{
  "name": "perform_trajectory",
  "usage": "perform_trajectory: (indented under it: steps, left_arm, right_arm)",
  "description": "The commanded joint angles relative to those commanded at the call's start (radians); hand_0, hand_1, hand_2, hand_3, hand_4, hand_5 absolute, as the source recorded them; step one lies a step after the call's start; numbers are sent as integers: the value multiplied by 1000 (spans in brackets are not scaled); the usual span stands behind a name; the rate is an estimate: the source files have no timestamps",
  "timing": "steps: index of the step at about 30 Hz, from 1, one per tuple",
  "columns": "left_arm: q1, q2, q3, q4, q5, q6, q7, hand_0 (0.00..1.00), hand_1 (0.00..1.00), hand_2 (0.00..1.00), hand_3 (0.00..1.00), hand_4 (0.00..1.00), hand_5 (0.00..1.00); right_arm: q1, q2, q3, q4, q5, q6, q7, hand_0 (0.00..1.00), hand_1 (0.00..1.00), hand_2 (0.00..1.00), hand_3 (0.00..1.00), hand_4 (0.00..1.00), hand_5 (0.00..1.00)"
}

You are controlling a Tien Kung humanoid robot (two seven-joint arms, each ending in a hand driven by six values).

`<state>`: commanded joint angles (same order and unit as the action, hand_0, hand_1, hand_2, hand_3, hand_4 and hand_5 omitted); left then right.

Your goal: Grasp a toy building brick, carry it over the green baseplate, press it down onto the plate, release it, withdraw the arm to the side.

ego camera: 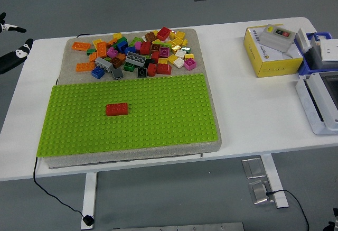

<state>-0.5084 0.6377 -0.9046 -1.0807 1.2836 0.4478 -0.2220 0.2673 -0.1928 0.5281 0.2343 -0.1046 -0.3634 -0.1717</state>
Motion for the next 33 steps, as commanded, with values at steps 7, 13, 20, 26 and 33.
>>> perform_trajectory:
  steps: [7, 13, 20, 26, 33]
  left_arm:
    - [-72, -4, 169, 152, 248, 12, 93, 998, 998, 998, 601, 678, 293]
    - [-176, 19, 362, 176, 472, -62, 234, 998, 998, 998, 609, 679, 297]
    - [-204, 46, 544, 105, 659, -55, 266, 998, 998, 998, 605, 678, 277]
    - [-165, 50, 538, 70, 716, -39, 250, 998, 998, 998, 606, 678, 267]
    - [-126, 38, 425, 60, 689, -4, 201, 998, 998, 998, 607, 677, 260]
  right_arm:
    - [2, -4, 3, 0, 4, 4, 0, 627, 581, 629, 673, 431, 886]
    - [7, -10, 8, 0, 0, 7, -3, 627, 582, 630, 674, 432, 882]
    - [7, -15, 11, 0, -2, 8, -4, 628, 581, 628, 674, 431, 880]
    - [4, -15, 10, 1, 0, 9, -4, 628, 581, 629, 673, 433, 875]
    - [2, -12, 8, 1, 2, 12, -5, 628, 582, 630, 674, 436, 872]
